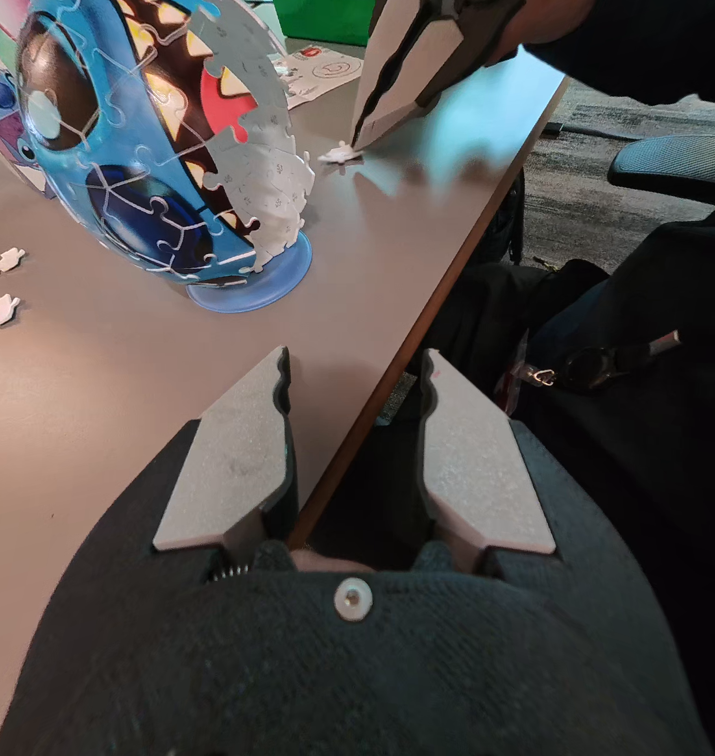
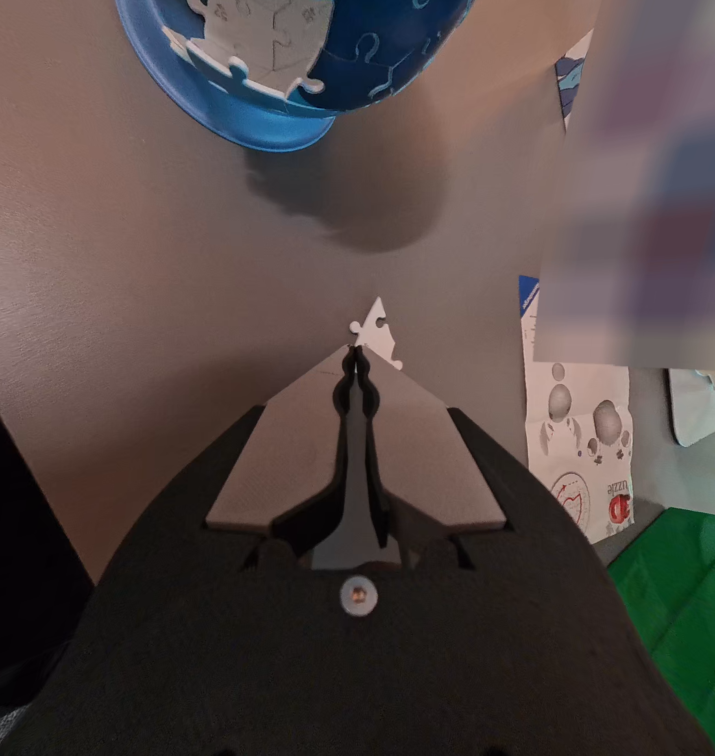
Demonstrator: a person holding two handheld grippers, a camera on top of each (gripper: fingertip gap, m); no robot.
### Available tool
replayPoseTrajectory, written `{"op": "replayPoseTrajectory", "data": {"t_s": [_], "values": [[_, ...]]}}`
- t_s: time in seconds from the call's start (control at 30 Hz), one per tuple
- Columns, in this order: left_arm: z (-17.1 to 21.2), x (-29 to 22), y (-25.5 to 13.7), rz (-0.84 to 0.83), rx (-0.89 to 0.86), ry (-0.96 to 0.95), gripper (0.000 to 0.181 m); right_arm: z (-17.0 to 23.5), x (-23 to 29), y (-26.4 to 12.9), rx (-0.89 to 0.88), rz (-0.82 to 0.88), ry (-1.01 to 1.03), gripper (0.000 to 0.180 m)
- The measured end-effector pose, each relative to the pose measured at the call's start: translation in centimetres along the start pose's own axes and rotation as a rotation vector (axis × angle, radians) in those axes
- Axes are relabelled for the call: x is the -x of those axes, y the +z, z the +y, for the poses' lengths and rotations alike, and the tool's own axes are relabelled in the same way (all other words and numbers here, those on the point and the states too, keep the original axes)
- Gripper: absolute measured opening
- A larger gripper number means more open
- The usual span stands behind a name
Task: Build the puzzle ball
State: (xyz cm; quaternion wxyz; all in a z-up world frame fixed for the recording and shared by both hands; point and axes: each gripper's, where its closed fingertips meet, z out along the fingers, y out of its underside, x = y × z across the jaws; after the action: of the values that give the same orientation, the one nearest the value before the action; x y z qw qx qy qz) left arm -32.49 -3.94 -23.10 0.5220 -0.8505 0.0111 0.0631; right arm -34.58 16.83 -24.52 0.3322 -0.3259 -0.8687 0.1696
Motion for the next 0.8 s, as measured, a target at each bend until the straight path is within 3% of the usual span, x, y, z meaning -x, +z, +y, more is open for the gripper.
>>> {"op": "replayPoseTrajectory", "data": {"t_s": [0.27,0.43,0.6,0.73,0.8], "values": [[-0.4,-1.5,1.3,0.057,0.009,0.013,0.06,0.0,-0.5,-1.5,-0.056,-0.055,0.11,0.0],[-0.4,-1.6,1.3,0.059,0.009,0.002,0.06,0.8,-1.3,-0.9,-0.075,-0.17,0.314,0.038],[-0.5,-1.8,1.1,0.051,0.009,-0.003,0.061,0.8,-1.3,0.1,-0.071,-0.103,0.307,0.046],[-0.6,-1.9,1.2,0.053,0.018,0.002,0.061,0.6,-0.9,0.5,-0.071,-0.089,0.318,0.033],[-0.9,-2.1,1.2,0.057,0.014,0.001,0.061,0.5,-0.7,0.7,-0.075,-0.095,0.329,0.016]]}}
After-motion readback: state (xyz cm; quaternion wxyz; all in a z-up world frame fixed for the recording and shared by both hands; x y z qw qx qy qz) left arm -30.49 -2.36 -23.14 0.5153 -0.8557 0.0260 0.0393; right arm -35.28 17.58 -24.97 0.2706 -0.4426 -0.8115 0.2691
